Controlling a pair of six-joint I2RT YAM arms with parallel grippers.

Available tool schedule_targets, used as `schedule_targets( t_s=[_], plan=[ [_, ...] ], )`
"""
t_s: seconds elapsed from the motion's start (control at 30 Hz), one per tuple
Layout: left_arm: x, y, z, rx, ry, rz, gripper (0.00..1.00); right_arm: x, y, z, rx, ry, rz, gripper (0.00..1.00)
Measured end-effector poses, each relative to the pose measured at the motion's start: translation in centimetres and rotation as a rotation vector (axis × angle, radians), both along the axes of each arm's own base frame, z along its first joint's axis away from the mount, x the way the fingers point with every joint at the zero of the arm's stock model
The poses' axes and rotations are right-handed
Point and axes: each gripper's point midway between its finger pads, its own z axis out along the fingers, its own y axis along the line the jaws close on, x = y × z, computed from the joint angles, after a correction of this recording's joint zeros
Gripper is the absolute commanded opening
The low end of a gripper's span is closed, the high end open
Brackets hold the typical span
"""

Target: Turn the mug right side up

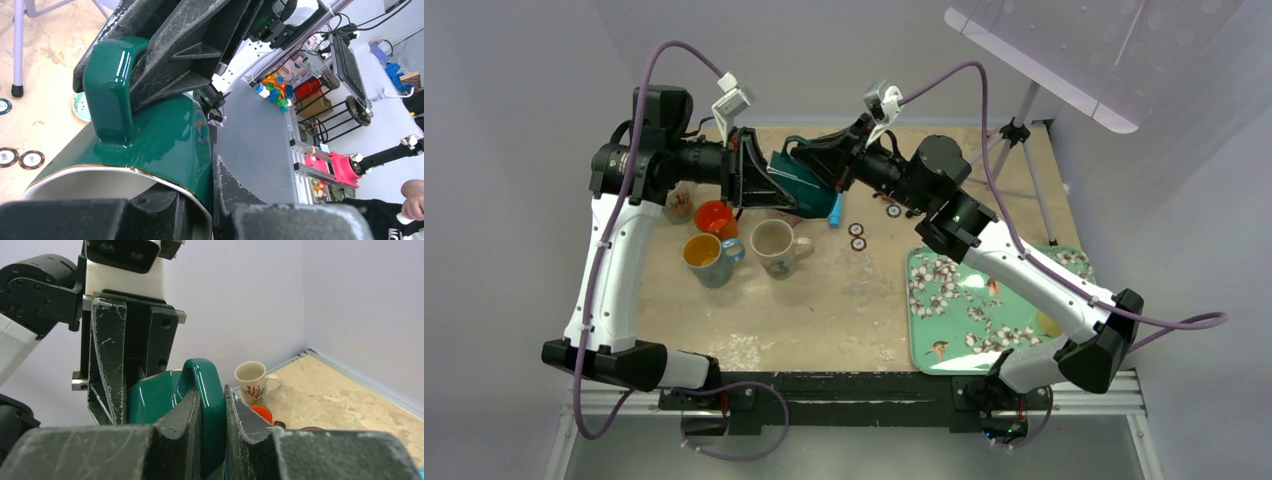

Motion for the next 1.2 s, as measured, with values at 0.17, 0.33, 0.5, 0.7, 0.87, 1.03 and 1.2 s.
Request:
schedule_targets(
  t_s=[0.17,0.33,0.5,0.7,0.87,1.03,1.2],
  plan=[
    [0.7,0.8,-0.9,0.066,0.011,0.084,0.0,-0.2,0.0,0.9,-0.005,-0.004,0.011,0.98],
    [6.7,6.4,-4.0,0.389,-0.131,0.415,0.0,0.4,-2.3,2.0,-0.029,0.003,-0.101,0.98],
    [11.4,19.3,-9.8,0.84,-0.123,0.744,0.0,1.2,-5.0,1.0,-0.077,0.063,-0.233,0.98],
    [11.1,32.2,-18.4,1.19,0.14,0.861,0.0,1.9,-6.5,-1.4,-0.132,0.124,-0.318,0.98],
    [7.6,36.0,-25.2,1.275,0.343,0.827,0.0,2.5,-6.9,-3.5,-0.181,0.161,-0.358,0.98],
    [7.3,36.4,-29.9,1.268,0.405,0.782,0.0,4.1,-9.1,-5.0,-0.22,0.242,-0.479,0.98],
    [8.6,35.8,-32.5,1.222,0.388,0.778,0.0,7.5,-13.7,-7.4,-0.227,0.387,-0.651,0.96]
  ],
)
